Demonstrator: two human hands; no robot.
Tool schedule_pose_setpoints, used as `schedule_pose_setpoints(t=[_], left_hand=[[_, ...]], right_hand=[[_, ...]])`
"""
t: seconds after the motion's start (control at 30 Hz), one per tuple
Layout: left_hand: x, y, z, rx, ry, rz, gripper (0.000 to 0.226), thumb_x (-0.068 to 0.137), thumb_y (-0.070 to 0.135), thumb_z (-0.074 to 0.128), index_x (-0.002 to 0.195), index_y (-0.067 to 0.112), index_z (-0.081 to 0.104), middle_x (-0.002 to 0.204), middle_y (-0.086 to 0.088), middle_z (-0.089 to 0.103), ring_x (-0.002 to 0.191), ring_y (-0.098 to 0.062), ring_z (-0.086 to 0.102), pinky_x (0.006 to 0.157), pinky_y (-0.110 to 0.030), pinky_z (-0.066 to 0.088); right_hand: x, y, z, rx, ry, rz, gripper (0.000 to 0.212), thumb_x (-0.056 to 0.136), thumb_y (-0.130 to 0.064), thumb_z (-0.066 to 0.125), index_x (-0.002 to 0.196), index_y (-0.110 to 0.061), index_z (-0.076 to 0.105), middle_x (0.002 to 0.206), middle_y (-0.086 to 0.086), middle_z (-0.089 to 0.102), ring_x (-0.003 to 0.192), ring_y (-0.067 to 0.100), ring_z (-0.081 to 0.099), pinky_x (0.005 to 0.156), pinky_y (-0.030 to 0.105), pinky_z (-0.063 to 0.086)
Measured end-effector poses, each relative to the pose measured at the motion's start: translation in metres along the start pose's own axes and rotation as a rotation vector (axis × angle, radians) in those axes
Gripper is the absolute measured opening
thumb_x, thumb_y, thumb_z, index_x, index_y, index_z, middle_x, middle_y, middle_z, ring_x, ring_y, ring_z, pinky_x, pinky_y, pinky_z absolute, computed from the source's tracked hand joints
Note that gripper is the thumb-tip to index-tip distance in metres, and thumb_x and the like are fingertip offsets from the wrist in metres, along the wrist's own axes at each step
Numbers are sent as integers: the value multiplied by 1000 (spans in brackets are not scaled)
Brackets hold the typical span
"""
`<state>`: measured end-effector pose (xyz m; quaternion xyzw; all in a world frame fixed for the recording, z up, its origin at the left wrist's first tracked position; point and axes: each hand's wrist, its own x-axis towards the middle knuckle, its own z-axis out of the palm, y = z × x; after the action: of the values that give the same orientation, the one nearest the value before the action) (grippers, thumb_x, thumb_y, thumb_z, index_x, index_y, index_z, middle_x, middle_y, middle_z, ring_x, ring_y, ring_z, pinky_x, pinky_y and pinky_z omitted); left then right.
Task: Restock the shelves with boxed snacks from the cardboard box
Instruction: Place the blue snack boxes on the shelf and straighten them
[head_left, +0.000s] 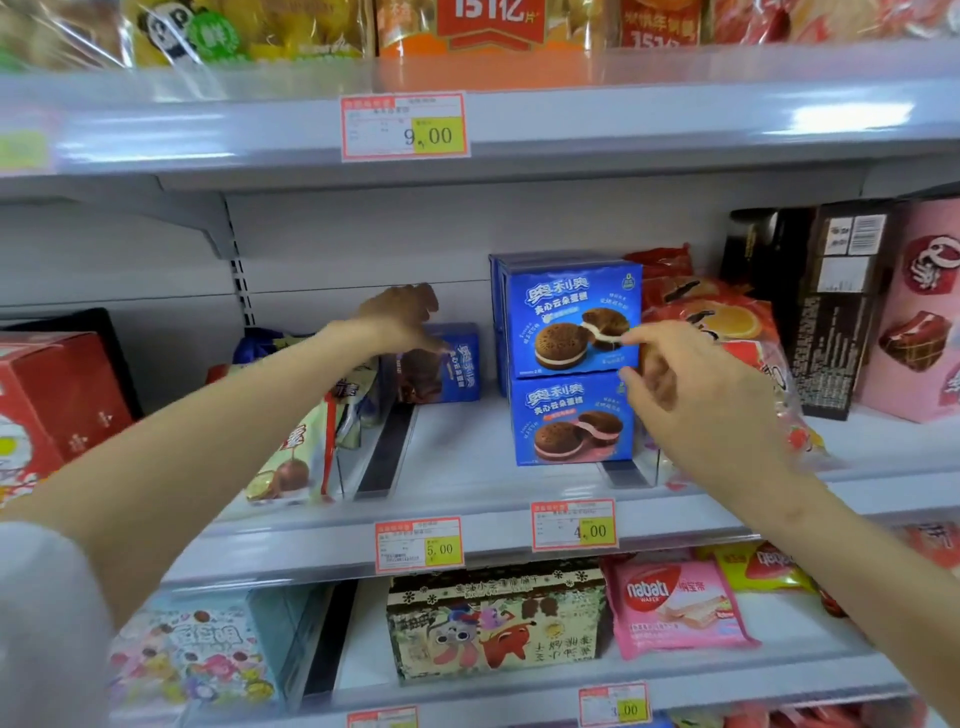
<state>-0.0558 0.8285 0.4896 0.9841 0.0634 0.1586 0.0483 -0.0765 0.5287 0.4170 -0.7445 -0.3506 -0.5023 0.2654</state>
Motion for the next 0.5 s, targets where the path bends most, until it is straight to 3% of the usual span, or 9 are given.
schedule_pose_setpoints(t=[0.13, 0.23, 0.37, 0.5], left_hand=[[33, -17, 12, 225, -81, -11, 87, 73, 43, 75, 142, 13, 32, 143, -12, 36, 133, -30, 30, 107, -45, 32], [46, -28, 17, 235, -168, -82, 98, 66, 56, 75, 141, 14, 30, 141, -11, 36, 131, -32, 32, 104, -51, 35], [54, -38, 25, 200, -228, -110, 96, 56, 67, 74, 130, 17, 40, 129, -7, 46, 117, -27, 44, 96, -49, 41], [54, -42, 32, 219, -206, -90, 93, 58, 69, 71, 128, 17, 42, 128, -6, 35, 121, -27, 36, 98, -51, 39]], right_hand=[[-6, -9, 12, -14, -72, -183, 18, 85, -23, 50, 84, -15, 66, 69, -3, 58, 53, 15, 50, 46, 28, 43], [-9, -9, 24, -16, -132, -214, 20, 86, -24, 49, 83, -15, 66, 66, -3, 56, 53, 17, 52, 46, 25, 41], [-15, -7, 29, 48, -174, -186, 10, 84, -20, 58, 84, -16, 67, 67, -4, 55, 55, 15, 52, 47, 25, 44], [-18, -3, 28, 97, -218, -161, 18, 87, -25, 51, 86, -17, 66, 71, -4, 59, 57, 15, 54, 46, 32, 48]])
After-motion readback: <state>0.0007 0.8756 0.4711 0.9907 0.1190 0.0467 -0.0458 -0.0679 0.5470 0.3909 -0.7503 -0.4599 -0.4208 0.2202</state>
